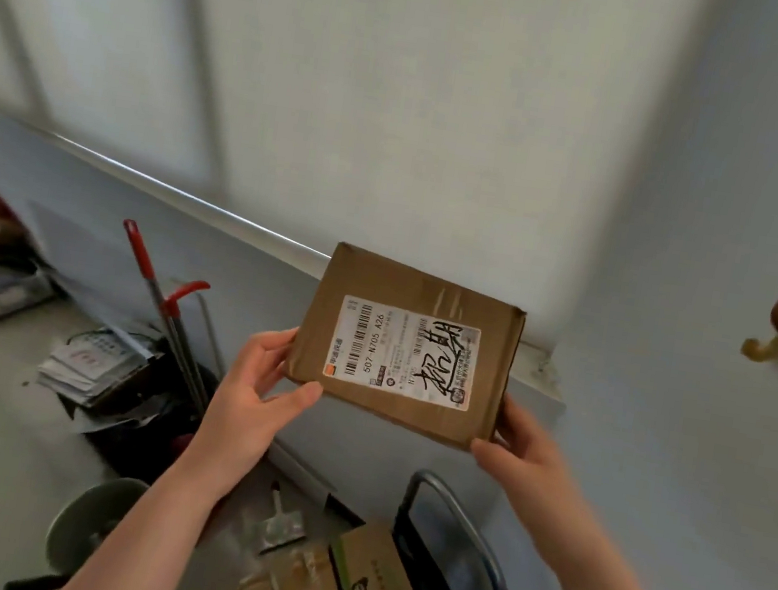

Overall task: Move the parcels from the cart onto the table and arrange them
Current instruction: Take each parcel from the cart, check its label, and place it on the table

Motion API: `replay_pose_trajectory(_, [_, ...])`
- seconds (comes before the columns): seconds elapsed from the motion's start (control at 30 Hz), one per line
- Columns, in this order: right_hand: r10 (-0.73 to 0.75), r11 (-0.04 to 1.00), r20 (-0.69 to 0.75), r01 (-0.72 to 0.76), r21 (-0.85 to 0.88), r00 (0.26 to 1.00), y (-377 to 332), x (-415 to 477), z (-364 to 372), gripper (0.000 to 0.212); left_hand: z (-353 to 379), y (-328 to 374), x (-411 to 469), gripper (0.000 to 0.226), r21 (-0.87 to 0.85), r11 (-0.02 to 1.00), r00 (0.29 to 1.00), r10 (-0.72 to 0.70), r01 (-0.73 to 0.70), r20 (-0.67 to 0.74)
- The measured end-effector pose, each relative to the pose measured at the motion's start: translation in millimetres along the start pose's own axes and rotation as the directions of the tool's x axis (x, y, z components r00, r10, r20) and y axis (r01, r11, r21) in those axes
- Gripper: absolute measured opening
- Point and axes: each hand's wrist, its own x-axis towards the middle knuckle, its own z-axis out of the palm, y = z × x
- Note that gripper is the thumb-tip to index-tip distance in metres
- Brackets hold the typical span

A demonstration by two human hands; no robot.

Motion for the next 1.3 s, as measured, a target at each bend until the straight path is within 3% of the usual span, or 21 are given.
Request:
replay_pose_trajectory(0.2, [-0.037,0.998,-0.001,0.037,0.054,0.999,-11.7,-0.3,0.3,0.051,-4.3,24.2,6.6,0.046,0.044,0.996,0.997,0.082,-0.081,-0.017])
replay_pose_trajectory(0.33, [-0.019,0.973,-0.011,0.021,0.231,1.000,-9.3,13.5,-7.7,0.050,10.3,68.4,17.6,0.042,0.270,0.924,0.958,0.285,-0.270,-0.021])
replay_pose_trajectory(0.37, [0.008,0.939,0.017,-0.014,0.344,1.000,-5.5,20.7,-9.6,0.055,18.5,84.0,20.8,0.044,0.387,0.858,0.927,0.374,-0.339,-0.017])
replay_pose_trajectory(0.47, [0.023,0.720,0.139,-0.113,0.685,0.990,6.7,42.0,-7.3,0.073,51.9,125.7,28.5,0.057,0.723,0.474,0.758,0.644,-0.503,0.105])
replay_pose_trajectory(0.53, [-0.037,0.602,0.210,-0.146,0.785,0.977,13.0,48.7,0.4,0.059,74.6,141.9,26.1,0.054,0.786,0.304,0.675,0.714,-0.538,0.186])
replay_pose_trajectory(0.6, [-0.091,0.556,0.225,-0.138,0.820,0.970,18.4,49.9,7.8,0.039,90.5,146.8,20.7,0.051,0.802,0.220,0.631,0.740,-0.555,0.234])
replay_pose_trajectory(0.73, [-0.114,0.570,0.116,-0.030,0.821,0.987,34.7,47.1,0.1,0.041,97.1,137.0,19.7,0.050,0.791,0.232,0.623,0.749,-0.567,0.227])
replay_pose_trajectory(0.83, [-0.052,0.651,0.139,-0.072,0.755,0.989,24.2,43.0,-10.7,0.045,89.4,133.8,27.6,0.052,0.760,0.299,0.634,0.751,-0.577,0.186])
replay_pose_trajectory(0.97, [-0.100,0.765,0.033,0.056,0.642,0.994,-18.7,33.7,-28.9,0.091,63.6,143.3,44.5,0.054,0.581,0.538,0.687,0.725,-0.610,0.050])
replay_pose_trajectory(1.03, [-0.195,0.842,-0.054,0.196,0.503,0.979,-50.9,25.2,-31.9,0.084,48.1,144.4,50.0,0.047,0.375,0.725,0.763,0.643,-0.578,-0.066])
replay_pose_trajectory(1.1, [-0.322,0.893,-0.084,0.332,0.304,0.943,-82.3,10.9,-29.7,0.080,34.4,134.8,52.4,0.035,0.064,0.871,0.857,0.491,-0.487,-0.158])
replay_pose_trajectory(1.2, [-0.456,0.889,-0.009,0.456,-0.040,0.890,-116.0,-9.0,-14.7,0.077,21.9,96.8,50.7,0.028,-0.441,0.867,0.973,0.200,-0.232,-0.118])
replay_pose_trajectory(1.3, [-0.412,0.865,-0.010,0.388,-0.317,0.911,-123.5,-16.2,8.8,0.084,20.6,56.0,39.9,0.026,-0.648,0.761,1.000,0.001,0.001,0.003])
